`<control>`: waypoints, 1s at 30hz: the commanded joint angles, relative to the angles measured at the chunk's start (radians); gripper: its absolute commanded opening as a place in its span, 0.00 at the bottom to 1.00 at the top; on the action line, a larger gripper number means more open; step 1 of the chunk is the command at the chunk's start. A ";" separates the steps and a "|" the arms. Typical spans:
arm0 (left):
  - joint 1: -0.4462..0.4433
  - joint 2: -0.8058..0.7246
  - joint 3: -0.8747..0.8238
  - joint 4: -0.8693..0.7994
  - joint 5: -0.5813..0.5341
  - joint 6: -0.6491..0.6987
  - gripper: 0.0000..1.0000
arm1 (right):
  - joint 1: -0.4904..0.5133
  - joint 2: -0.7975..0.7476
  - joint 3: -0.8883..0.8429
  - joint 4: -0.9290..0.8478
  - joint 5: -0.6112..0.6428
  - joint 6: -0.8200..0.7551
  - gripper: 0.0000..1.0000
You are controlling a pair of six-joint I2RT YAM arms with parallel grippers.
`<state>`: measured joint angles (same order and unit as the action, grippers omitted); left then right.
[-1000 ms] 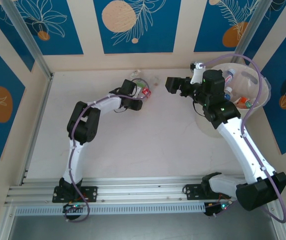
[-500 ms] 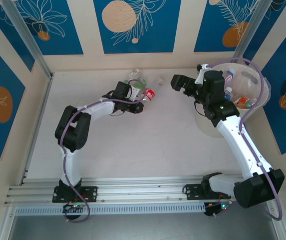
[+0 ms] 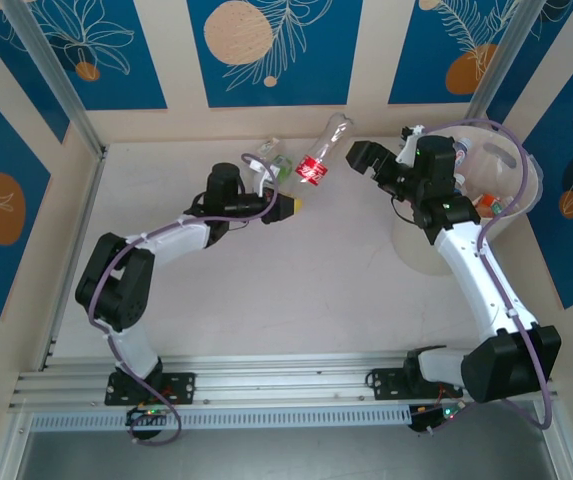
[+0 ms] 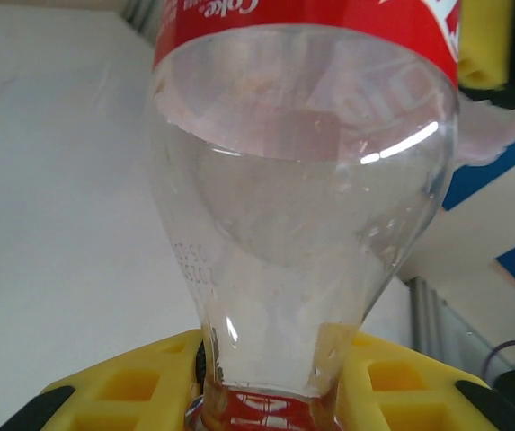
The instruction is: Put the plastic bottles in the bin
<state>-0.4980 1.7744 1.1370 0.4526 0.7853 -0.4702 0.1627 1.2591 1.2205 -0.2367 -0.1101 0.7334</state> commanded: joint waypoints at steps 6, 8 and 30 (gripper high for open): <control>-0.028 -0.034 -0.015 0.204 0.138 -0.123 0.00 | -0.002 0.110 0.043 0.169 -0.202 0.054 1.00; -0.035 -0.034 -0.007 0.195 0.138 -0.123 0.00 | 0.004 0.148 0.050 0.249 -0.251 0.059 1.00; -0.049 -0.023 0.025 0.111 0.131 -0.092 0.09 | 0.037 0.216 0.090 0.309 -0.232 -0.012 0.50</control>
<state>-0.5373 1.7744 1.1286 0.5762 0.8906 -0.5919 0.1963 1.5146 1.3148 0.0597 -0.3645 0.7593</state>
